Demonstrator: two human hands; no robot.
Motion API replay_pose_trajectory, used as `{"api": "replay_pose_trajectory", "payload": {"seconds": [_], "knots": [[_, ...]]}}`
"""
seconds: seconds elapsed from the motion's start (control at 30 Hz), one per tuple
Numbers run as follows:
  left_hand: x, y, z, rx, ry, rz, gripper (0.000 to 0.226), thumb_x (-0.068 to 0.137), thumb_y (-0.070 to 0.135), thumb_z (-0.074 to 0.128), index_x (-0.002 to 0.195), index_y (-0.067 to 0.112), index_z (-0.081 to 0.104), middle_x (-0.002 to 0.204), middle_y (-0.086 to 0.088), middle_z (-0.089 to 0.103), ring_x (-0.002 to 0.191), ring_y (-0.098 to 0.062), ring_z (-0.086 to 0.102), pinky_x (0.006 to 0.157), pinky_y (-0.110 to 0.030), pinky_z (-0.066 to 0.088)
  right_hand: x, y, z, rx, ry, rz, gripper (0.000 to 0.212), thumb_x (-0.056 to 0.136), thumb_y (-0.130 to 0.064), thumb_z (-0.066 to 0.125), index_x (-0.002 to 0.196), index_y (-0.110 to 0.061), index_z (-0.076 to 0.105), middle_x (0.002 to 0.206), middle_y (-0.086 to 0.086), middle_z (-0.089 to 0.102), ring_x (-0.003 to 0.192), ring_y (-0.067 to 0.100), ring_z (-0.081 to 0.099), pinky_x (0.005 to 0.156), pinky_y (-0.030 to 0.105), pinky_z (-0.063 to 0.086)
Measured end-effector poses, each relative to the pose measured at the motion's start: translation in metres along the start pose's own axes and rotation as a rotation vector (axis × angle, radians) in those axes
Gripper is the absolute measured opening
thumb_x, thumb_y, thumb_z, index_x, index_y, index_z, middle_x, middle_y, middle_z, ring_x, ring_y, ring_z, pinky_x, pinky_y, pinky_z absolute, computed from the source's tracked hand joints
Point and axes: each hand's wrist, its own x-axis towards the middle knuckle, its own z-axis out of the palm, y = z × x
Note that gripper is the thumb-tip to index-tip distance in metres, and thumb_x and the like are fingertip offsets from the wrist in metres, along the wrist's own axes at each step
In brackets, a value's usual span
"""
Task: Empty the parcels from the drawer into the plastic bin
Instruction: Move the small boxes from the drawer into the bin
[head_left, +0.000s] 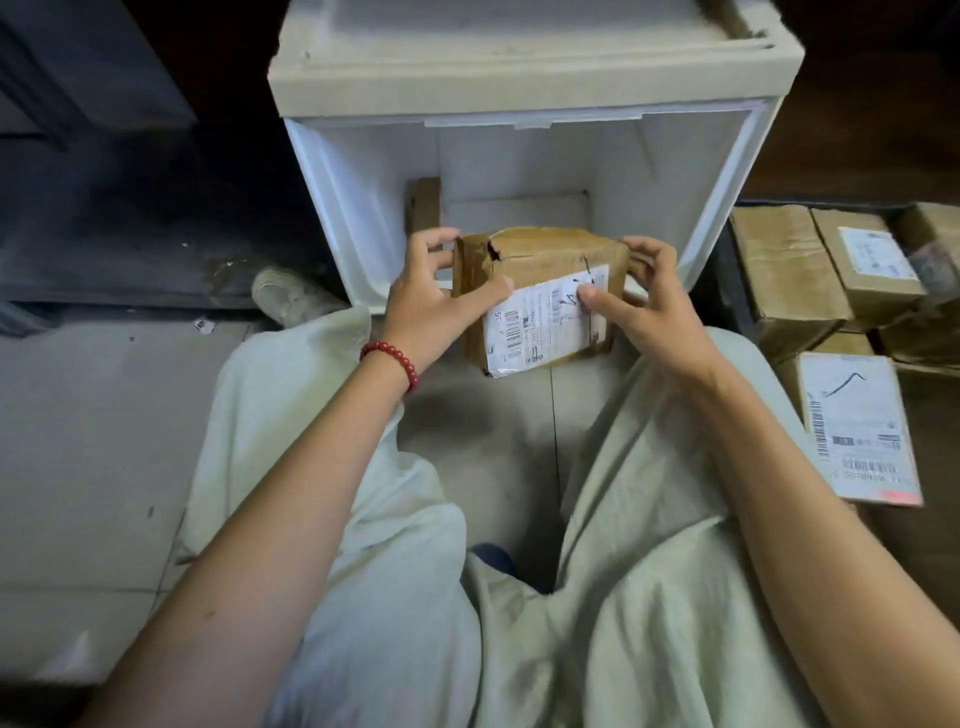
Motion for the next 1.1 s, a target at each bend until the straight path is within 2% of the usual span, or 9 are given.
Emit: {"api": "replay_pose_trajectory", "payload": {"seconds": [0.1, 0.23, 0.4, 0.6, 0.7, 0.8, 0.9, 0.97, 1.1], "knots": [[-0.010, -0.003, -0.003, -0.137, -0.044, -0.102, 0.086, 0.050, 0.060, 0.072, 0.124, 0.029, 0.044, 0.124, 0.006, 0.059, 0.109, -0.004, 0.057, 0.085, -0.021, 0.046, -0.018, -0.003, 0.002, 0.153, -0.033, 0.090, 0.047, 0.084, -0.013, 0.071, 0.116, -0.019, 0.037, 0.107, 0.003, 0.061, 0.085, 0.003, 0.064, 0.076, 0.016, 0.051], [-0.013, -0.008, -0.008, -0.143, -0.105, -0.145, 0.083, 0.049, 0.065, 0.071, 0.121, 0.029, 0.049, 0.122, 0.007, 0.063, 0.111, -0.011, 0.060, 0.098, -0.036, 0.047, -0.026, -0.003, 0.011, 0.186, -0.084, 0.186, 0.056, 0.070, -0.035, 0.074, 0.113, -0.027, 0.040, 0.104, 0.000, 0.063, 0.081, 0.006, 0.065, 0.065, 0.017, 0.050], [-0.009, -0.010, -0.012, -0.198, -0.038, -0.140, 0.069, 0.067, 0.055, 0.067, 0.126, 0.025, 0.048, 0.124, 0.005, 0.061, 0.109, -0.009, 0.061, 0.093, -0.025, 0.047, -0.012, -0.004, 0.018, 0.233, -0.012, 0.275, 0.046, 0.085, -0.029, 0.071, 0.120, -0.029, 0.042, 0.095, -0.004, 0.062, 0.065, 0.003, 0.063, 0.051, 0.018, 0.048], [-0.009, -0.011, -0.010, -0.142, -0.028, -0.081, 0.063, 0.080, 0.044, 0.071, 0.132, 0.024, 0.042, 0.132, 0.009, 0.050, 0.118, -0.003, 0.049, 0.080, -0.008, 0.039, 0.000, 0.004, 0.027, 0.292, 0.043, 0.372, 0.039, 0.086, -0.039, 0.068, 0.116, -0.024, 0.048, 0.098, -0.003, 0.064, 0.064, 0.005, 0.062, 0.047, 0.019, 0.047], [-0.008, -0.012, -0.008, -0.148, 0.013, -0.042, 0.056, 0.081, 0.038, 0.072, 0.128, 0.026, 0.044, 0.131, 0.009, 0.047, 0.116, -0.012, 0.054, 0.084, -0.015, 0.043, 0.005, 0.007, 0.026, 0.292, 0.084, 0.392, 0.040, 0.088, -0.041, 0.066, 0.117, -0.019, 0.051, 0.093, -0.002, 0.064, 0.047, -0.001, 0.056, 0.043, 0.016, 0.044], [-0.005, -0.013, -0.009, -0.136, 0.032, -0.004, 0.045, 0.082, 0.030, 0.073, 0.119, 0.028, 0.046, 0.126, 0.012, 0.048, 0.121, -0.015, 0.049, 0.096, -0.023, 0.042, 0.008, 0.012, 0.025, 0.280, 0.130, 0.404, 0.027, 0.089, -0.042, 0.063, 0.099, -0.021, 0.050, 0.080, -0.004, 0.059, 0.044, -0.001, 0.054, 0.043, 0.018, 0.046], [-0.004, -0.015, -0.009, -0.162, -0.011, 0.043, 0.041, 0.080, 0.024, 0.075, 0.113, 0.029, 0.050, 0.119, 0.017, 0.052, 0.118, -0.011, 0.051, 0.088, -0.011, 0.044, 0.011, 0.015, 0.025, 0.269, 0.170, 0.414, 0.041, 0.091, -0.044, 0.061, 0.114, -0.012, 0.052, 0.074, -0.005, 0.060, 0.049, 0.004, 0.059, 0.055, 0.029, 0.056], [-0.003, -0.017, -0.010, -0.150, -0.043, 0.074, 0.043, 0.078, 0.022, 0.078, 0.113, 0.029, 0.053, 0.120, 0.018, 0.054, 0.117, -0.008, 0.051, 0.085, -0.006, 0.043, 0.011, 0.016, 0.026, 0.254, 0.163, 0.428, 0.048, 0.092, -0.044, 0.058, 0.122, -0.008, 0.048, 0.075, -0.005, 0.063, 0.051, 0.007, 0.061, 0.058, 0.034, 0.059], [-0.002, -0.021, -0.015, -0.152, -0.088, 0.088, 0.064, 0.066, 0.022, 0.087, 0.118, 0.034, 0.051, 0.129, 0.011, 0.056, 0.120, -0.004, 0.051, 0.091, -0.014, 0.045, 0.010, 0.016, 0.026, 0.239, 0.156, 0.439, 0.039, 0.096, -0.046, 0.052, 0.116, -0.013, 0.044, 0.083, -0.004, 0.064, 0.049, 0.007, 0.063, 0.058, 0.033, 0.058]]}}
